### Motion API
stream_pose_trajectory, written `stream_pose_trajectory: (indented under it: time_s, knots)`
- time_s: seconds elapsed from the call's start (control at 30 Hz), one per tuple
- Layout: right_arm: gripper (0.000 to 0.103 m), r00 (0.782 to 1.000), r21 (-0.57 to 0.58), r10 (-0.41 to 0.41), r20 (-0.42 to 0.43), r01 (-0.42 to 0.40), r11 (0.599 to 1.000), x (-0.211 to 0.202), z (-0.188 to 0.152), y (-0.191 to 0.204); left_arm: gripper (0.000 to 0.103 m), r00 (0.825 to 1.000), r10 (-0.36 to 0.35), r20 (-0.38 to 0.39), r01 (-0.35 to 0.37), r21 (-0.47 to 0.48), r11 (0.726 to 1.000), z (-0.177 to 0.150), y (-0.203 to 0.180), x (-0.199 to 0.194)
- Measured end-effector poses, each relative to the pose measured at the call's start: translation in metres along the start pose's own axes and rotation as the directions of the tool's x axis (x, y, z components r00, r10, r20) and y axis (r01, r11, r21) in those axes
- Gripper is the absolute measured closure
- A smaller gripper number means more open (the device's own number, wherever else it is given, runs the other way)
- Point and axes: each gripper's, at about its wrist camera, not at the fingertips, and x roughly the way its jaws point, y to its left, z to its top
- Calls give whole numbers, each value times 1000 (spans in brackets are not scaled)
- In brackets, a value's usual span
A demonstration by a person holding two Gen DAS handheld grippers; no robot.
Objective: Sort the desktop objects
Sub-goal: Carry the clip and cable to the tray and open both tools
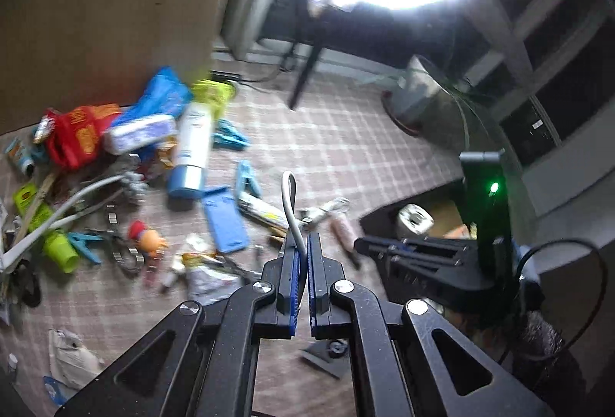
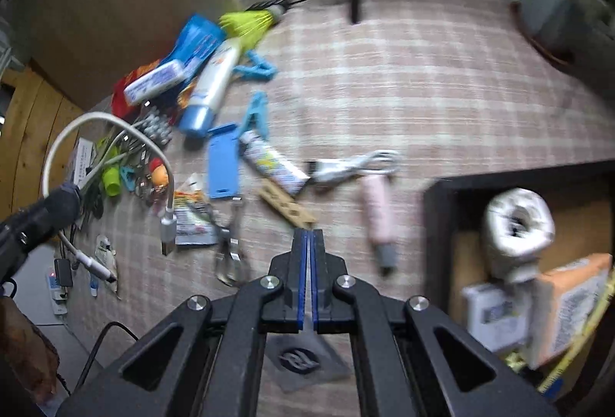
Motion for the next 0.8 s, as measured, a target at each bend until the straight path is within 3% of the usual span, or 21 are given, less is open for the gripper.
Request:
stream_pose_trajectory:
  time_s: [0.23,0.4,0.5,0.6,0.63,0.67,0.7,0.8]
  knots:
    - [94,995,154,-85,58,75,985,-34,-29,-85,100,992,-90,-93,102,128,987,-8,-79,35]
    - [84,983,277,-169,69,144,950,-71,-66,-151,100,969,-174,-173,210,221,952,-16,-149,61]
    - [83,981,361,-181,71,145,921,-84,-87,-183,100,950,-222,-218,276,263,924,-24,-186,69]
    - [83,979,406,-194,69,150,901,-95,-101,-203,98,944,-247,-219,302,273,913,-30,-212,72]
    - [81,979,415,-193,66,148,897,-97,-104,-207,81,948,-237,-214,291,276,916,-31,-215,73]
    - [80,980,424,-189,65,144,894,-97,-106,-210,46,956,-199,-216,258,288,922,-32,-218,77]
    - [78,980,429,-188,67,142,892,-99,-109,-210,34,961,-172,-217,232,293,928,-33,-219,81]
    - [76,981,421,-178,73,131,898,-94,-108,-204,31,968,-128,-214,189,294,937,-36,-211,86]
